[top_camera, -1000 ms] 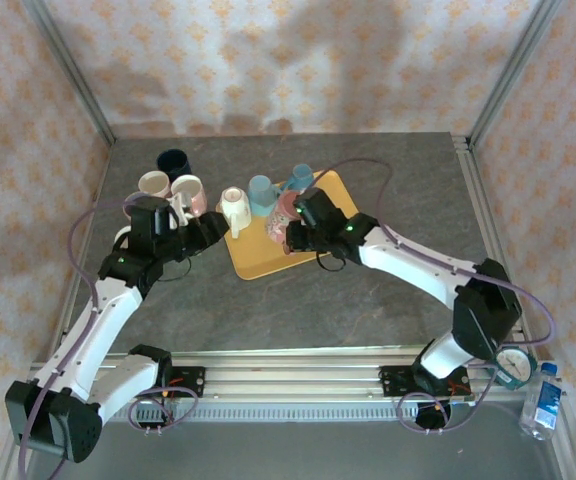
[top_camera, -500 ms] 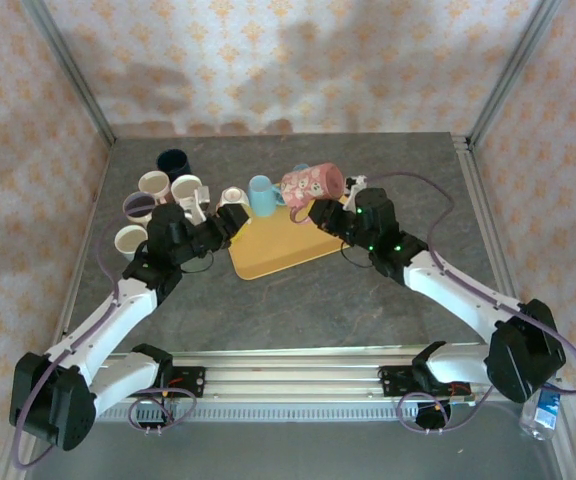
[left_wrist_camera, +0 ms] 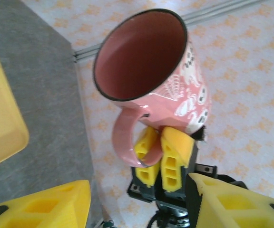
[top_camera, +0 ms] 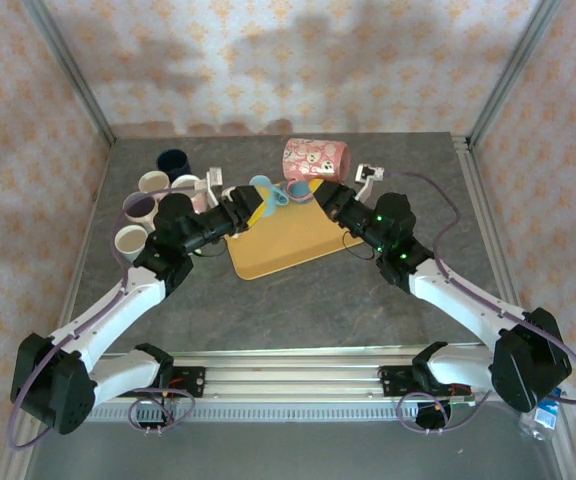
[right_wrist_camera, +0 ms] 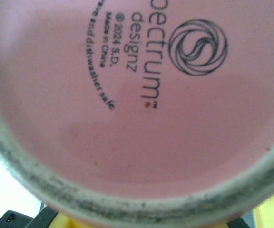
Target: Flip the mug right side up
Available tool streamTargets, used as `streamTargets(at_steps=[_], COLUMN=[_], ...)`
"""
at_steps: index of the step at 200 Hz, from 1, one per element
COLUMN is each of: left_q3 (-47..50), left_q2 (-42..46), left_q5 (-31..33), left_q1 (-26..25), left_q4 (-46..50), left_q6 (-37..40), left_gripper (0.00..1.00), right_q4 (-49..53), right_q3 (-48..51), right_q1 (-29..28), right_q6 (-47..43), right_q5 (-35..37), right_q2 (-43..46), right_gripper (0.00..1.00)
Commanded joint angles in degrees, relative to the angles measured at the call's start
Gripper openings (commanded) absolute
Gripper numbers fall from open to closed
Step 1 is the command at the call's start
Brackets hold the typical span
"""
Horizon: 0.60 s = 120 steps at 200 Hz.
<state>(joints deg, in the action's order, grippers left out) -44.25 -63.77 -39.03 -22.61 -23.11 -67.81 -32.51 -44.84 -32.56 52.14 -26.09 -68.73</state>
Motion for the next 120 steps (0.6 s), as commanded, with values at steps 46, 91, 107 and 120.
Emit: streamTargets(at_steps=[46,91,107,120], left_q3=[-4.02,-5.12,-5.94,-6.1], left_q2=[-2.74,-3.54,-4.38,-4.97], left_q5=[-0.15,1.75,1.58,1.58], left_q1=[-3.41,-4.35,-4.48,-4.63], left_q4=[-4.09,-5.65,-5.22,-5.66], left_q6=[-2.11,-1.96,-1.97,-2.19], left_gripper=[0.57,0.57,0.57,0.57], right_q4=[-18.02,-20.14,-21.1,-21.84], right_q3=[-1.82,-1.74,-1.74,-1.66], right_q1=[0.2,0.21,0.2,0.23], right_q6=[4.27,6.25,6.96,7.49], right_q5=[-3.53,-5.89,-6.63,-7.02], right_q2=[-0.95,-1.67,-1.94,-2.13], right_gripper=[0.0,0.0,0.0,0.0])
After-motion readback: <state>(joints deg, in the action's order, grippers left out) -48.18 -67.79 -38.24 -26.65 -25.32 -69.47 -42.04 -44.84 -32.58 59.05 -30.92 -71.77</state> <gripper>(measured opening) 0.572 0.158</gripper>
